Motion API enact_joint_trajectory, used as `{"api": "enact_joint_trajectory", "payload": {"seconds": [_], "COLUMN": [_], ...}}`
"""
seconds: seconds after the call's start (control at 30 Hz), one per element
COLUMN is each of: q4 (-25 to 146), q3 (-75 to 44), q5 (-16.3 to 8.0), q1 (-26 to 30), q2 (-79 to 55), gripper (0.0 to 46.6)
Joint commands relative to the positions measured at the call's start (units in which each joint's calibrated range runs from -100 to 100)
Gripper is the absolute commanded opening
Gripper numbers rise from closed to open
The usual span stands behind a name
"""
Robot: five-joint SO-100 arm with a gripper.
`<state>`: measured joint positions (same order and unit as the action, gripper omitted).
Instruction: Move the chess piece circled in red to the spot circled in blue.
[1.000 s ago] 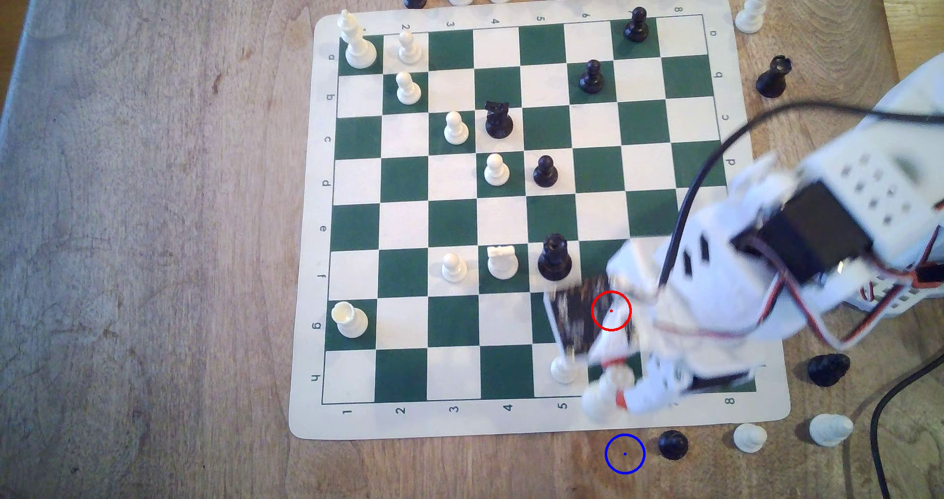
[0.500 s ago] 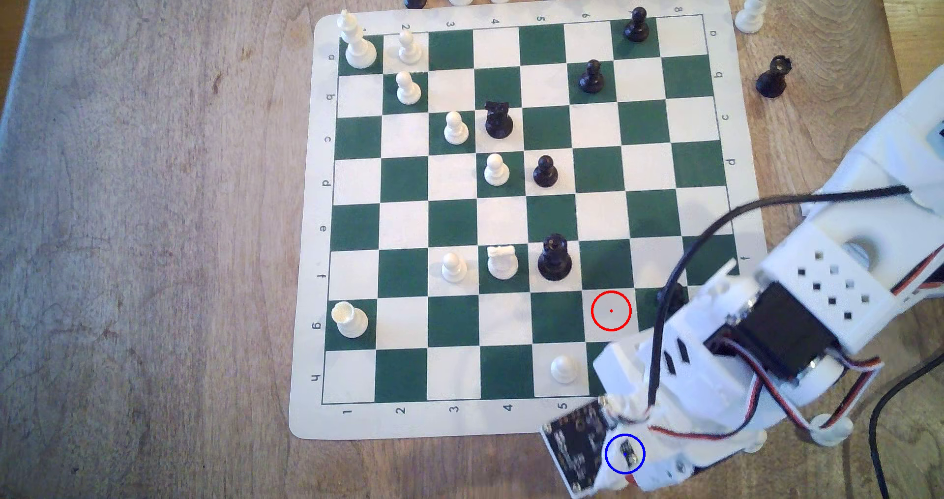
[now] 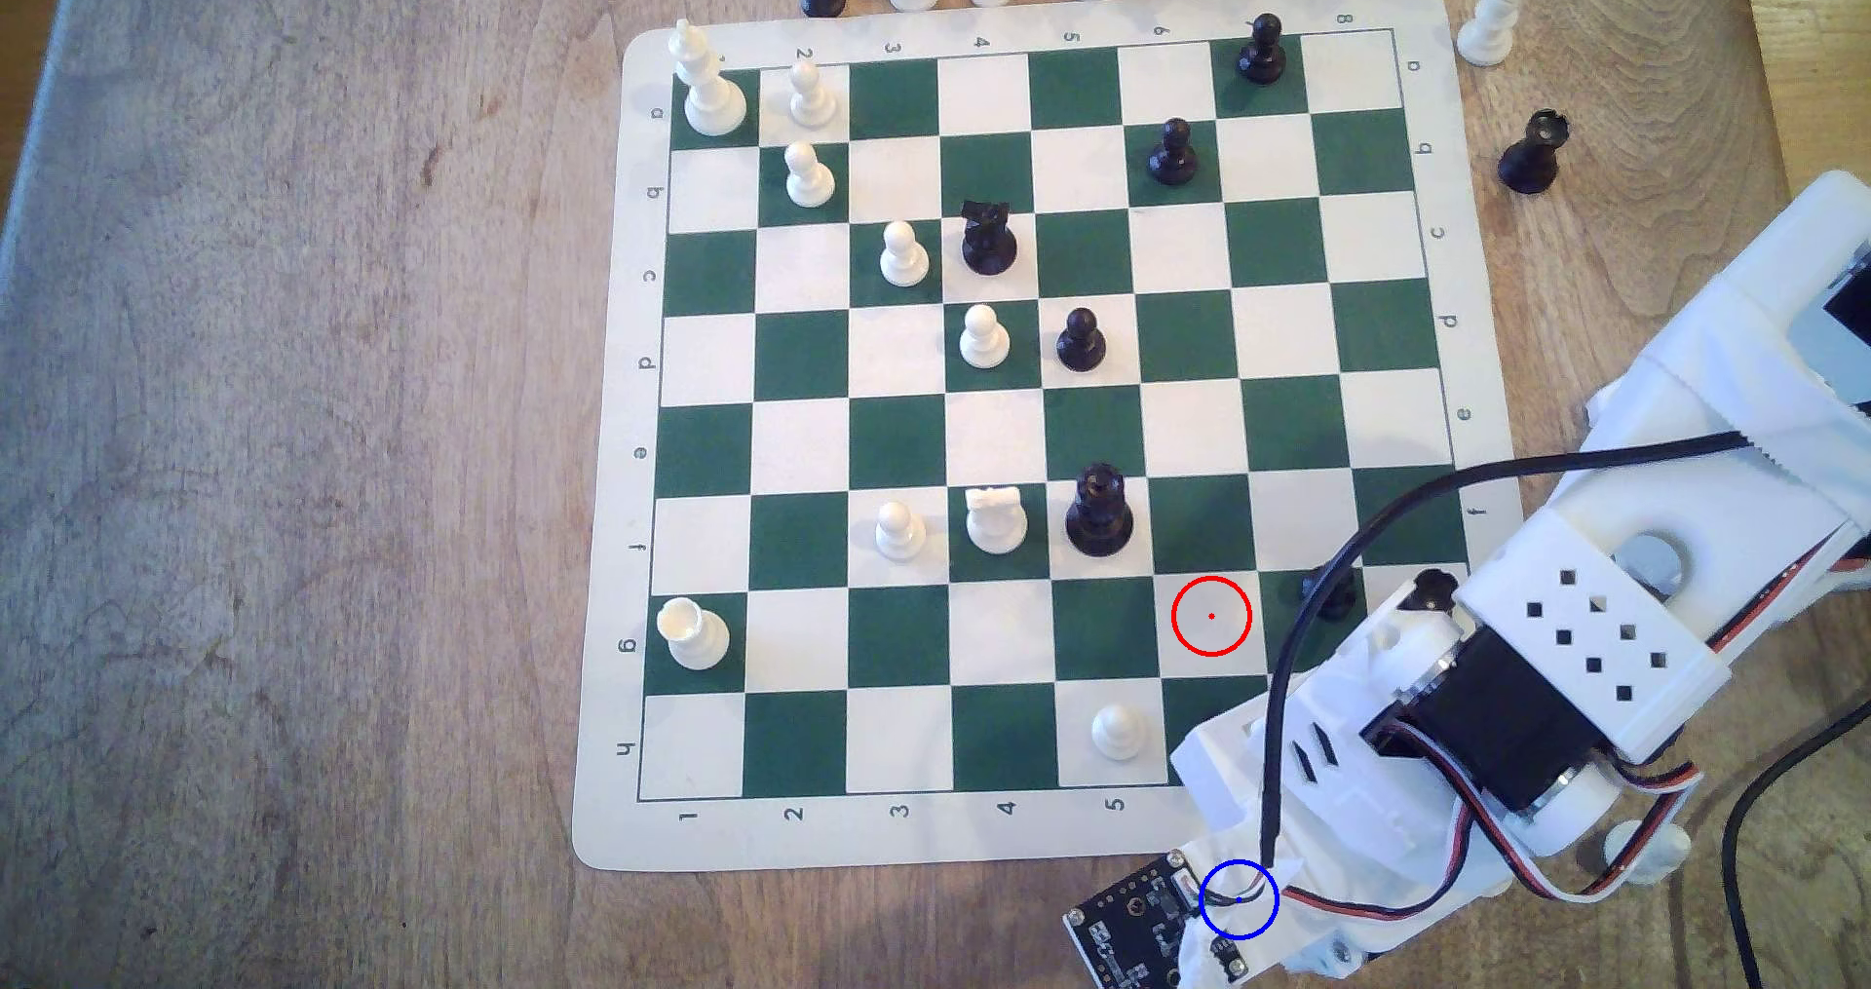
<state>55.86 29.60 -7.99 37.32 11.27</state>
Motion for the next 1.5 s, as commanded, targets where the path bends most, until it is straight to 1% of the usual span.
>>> {"api": "enact_joint_trajectory", "payload": {"seconds": [0.0,0.53,0.57,0.6,0.67,0.7,0.97,1.23,1.37,1.47], "q4": [-0.08,-0.08,-0.08,-0.08,0.16,0.33,1.56,4.75,6.22,6.22], "q3": [-2.04,-2.13,-2.13,-2.22,-2.22,-2.13,-1.95,-1.67,1.23,4.40], "q5": [0.20,0.54,0.63,0.68,0.83,0.83,0.83,0.78,0.78,0.78], "q1": [0.03,-1.14,-1.14,-1.14,-1.06,-0.98,-1.30,-2.47,-2.86,-2.16], "q2": [0.36,-0.32,-0.32,-0.32,-0.32,-0.06,3.67,9.27,14.28,17.59], "gripper": [0.6,0.7,1.3,3.0,7.7,11.5,20.6,22.7,23.8,24.0]}}
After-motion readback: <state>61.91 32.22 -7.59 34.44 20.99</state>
